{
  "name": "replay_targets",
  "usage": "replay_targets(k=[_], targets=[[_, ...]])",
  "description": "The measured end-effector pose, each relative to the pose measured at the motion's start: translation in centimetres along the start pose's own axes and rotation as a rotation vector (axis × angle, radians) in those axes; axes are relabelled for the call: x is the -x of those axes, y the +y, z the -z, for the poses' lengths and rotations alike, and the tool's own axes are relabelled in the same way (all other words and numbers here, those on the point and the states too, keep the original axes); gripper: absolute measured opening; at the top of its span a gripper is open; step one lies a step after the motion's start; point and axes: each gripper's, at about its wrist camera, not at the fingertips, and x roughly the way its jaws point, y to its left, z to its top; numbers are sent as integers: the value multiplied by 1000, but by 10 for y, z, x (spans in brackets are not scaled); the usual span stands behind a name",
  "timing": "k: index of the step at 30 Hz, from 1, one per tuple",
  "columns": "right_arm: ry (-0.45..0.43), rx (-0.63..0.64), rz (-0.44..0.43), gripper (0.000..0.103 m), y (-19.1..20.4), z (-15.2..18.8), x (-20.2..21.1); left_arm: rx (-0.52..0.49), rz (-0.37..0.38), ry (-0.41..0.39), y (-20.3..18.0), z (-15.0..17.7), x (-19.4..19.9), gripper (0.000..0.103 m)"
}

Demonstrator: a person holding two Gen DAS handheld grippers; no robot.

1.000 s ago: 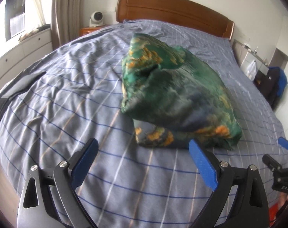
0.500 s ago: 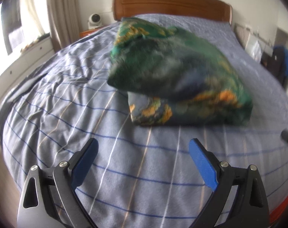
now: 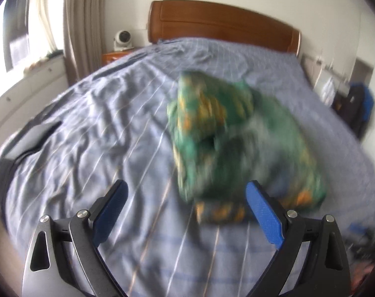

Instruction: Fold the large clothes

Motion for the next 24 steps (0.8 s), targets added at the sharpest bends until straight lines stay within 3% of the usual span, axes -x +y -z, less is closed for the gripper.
replay_targets(k=[3, 5, 8, 12, 14, 16, 19, 21, 24], targets=[[-22, -36, -31, 97, -6, -2, 1, 120, 67, 4, 23, -20, -1, 97], [-46, -33, -6, 97, -8, -1, 4, 153, 106, -18, 30, -13, 3, 97], [-102, -6, 73, 97, -12, 3, 9, 130, 101, -14, 23, 19, 6, 97], [-178, 40, 205, 98, -25, 16, 15, 92, 37, 13, -1, 89, 2, 97], [-209, 56, 262, 98, -35, 24, 14, 50, 0, 50, -16, 111, -8, 97], [-209, 50, 281, 99, -45, 30, 9, -60, -45, 64, -39, 128, -18, 97], [-190, 19, 261, 103, -59, 36, 0, -228, -119, 89, -72, 143, -35, 97], [-191, 13, 246, 103, -62, 37, -2, -275, -152, 139, -82, 153, -49, 99], [-189, 7, 234, 103, -66, 39, -7, -259, -189, 126, -84, 160, -52, 103]])
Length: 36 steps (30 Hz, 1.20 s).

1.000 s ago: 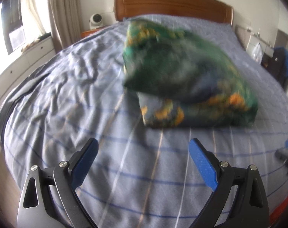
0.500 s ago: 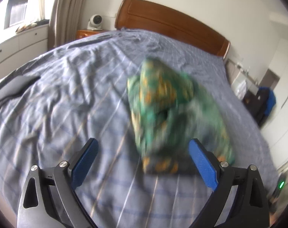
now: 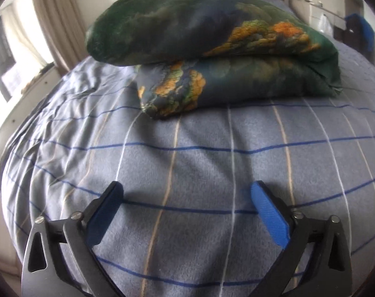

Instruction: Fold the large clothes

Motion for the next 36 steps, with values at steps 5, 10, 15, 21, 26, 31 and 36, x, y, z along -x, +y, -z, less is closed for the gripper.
replay_targets(k=[5, 10, 15, 21, 26, 31, 36], targets=[[-10, -6, -5, 103, 1, 3, -1, 30, 78, 103, 13, -7, -5, 103], [8, 12, -7, 103, 1, 2, -3, 238, 290, -31, 84, -64, 45, 102], [31, 24, 2, 103, 3, -1, -5, 314, 515, -117, 163, -167, 48, 102], [139, -21, -92, 103, 1, -30, 2, 378, 852, 203, 181, -207, -82, 102], [75, -122, -390, 103, 15, -84, 9, 402, 834, 338, 159, -176, -152, 103], [147, -227, -767, 103, 44, -162, -56, 484, 877, 342, 152, -154, -176, 103], [403, -357, -956, 91, 93, -187, -180, 442, 864, 386, 140, -158, -178, 102]])
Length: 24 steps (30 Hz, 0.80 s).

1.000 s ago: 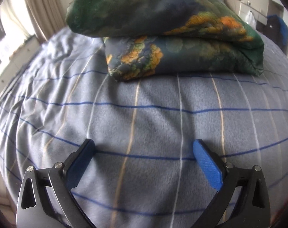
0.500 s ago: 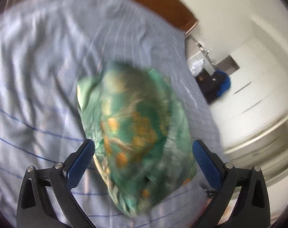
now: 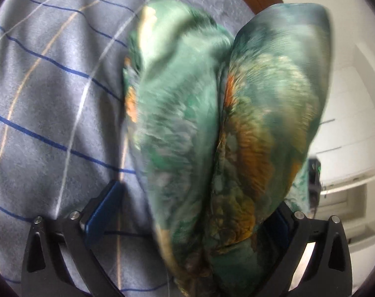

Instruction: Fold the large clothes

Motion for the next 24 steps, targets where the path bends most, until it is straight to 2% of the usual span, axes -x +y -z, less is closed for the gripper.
replay_targets(k=[1, 2, 3, 4, 6, 8, 11, 14, 15, 17, 18, 19, 20, 21, 22, 23, 24], targets=[[24, -15, -2, 91, -2, -5, -17, -9, -9, -2, -4, 1, -2, 92], [20, 35, 61, 90, 6, -8, -27, -12, -1, -3, -8, 4, -4, 84], [14, 155, 154, 86, 28, -8, -36, -8, 0, -24, -16, 10, -2, 72], [7, 231, 214, 78, 43, -6, -39, -13, -1, -47, -22, 14, 1, 66], [-36, 409, 350, 66, 81, 6, -37, -59, -7, -100, -41, 22, 15, 59], [-88, 570, 414, 62, 113, 23, -29, -97, 4, -125, -58, 28, 27, 57], [-186, 670, 411, 61, 144, 38, -6, -170, 7, -176, -91, 30, 47, 57], [-264, 688, 383, 61, 156, 29, 19, -244, -1, -251, -128, 12, 58, 57], [-283, 683, 372, 61, 158, 22, 24, -259, -13, -265, -134, 3, 58, 59], [-321, 650, 348, 62, 156, 1, 34, -291, -86, -308, -149, -22, 44, 73], [-336, 613, 331, 67, 149, -12, 36, -295, -144, -317, -150, -33, 33, 85], [-338, 552, 313, 80, 137, -29, 35, -288, -221, -333, -151, -39, 21, 98], [-333, 481, 319, 91, 122, -45, 37, -275, -327, -358, -148, -43, 14, 99], [-342, 419, 365, 103, 109, -60, 39, -272, -406, -371, -143, -42, 9, 98], [-384, 386, 450, 103, 100, -67, 47, -280, -422, -369, -140, -38, 8, 98], [-410, 387, 498, 103, 95, -66, 55, -289, -423, -370, -139, -29, 6, 98], [-421, 396, 507, 103, 94, -62, 62, -300, -403, -389, -131, -15, 19, 98]])
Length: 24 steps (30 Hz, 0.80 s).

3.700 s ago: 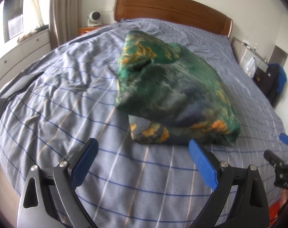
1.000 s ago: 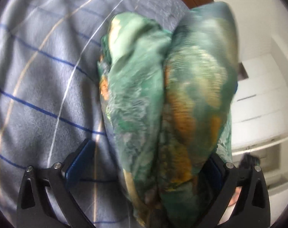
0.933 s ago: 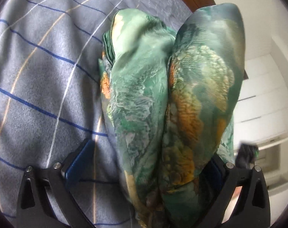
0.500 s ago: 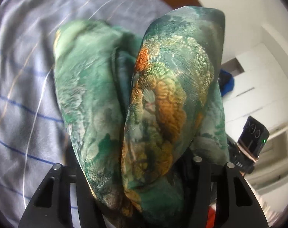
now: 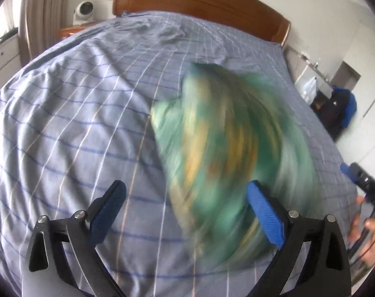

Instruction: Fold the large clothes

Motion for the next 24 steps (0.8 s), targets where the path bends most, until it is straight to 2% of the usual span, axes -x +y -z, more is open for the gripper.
replay_targets(k=[2, 6, 10, 12, 15, 19, 24], targets=[[-11, 25, -18, 103, -2, 11, 19, 11, -1, -51, -1, 10, 18, 98], [10, 157, 51, 103, 16, 44, 52, -44, -21, -104, -24, 35, 53, 99], [62, 260, 131, 103, 26, 70, 83, -141, -143, -158, -67, 60, 89, 102], [59, 304, 154, 103, 31, 86, 108, -162, -213, -198, -93, 81, 118, 103], [49, 326, 183, 103, 43, 110, 147, -187, -277, -286, -126, 111, 150, 103], [34, 326, 250, 103, 54, 137, 191, -197, -350, -298, -155, 135, 164, 103], [15, 335, 320, 103, 66, 153, 227, -257, -426, -327, -182, 159, 176, 103]])
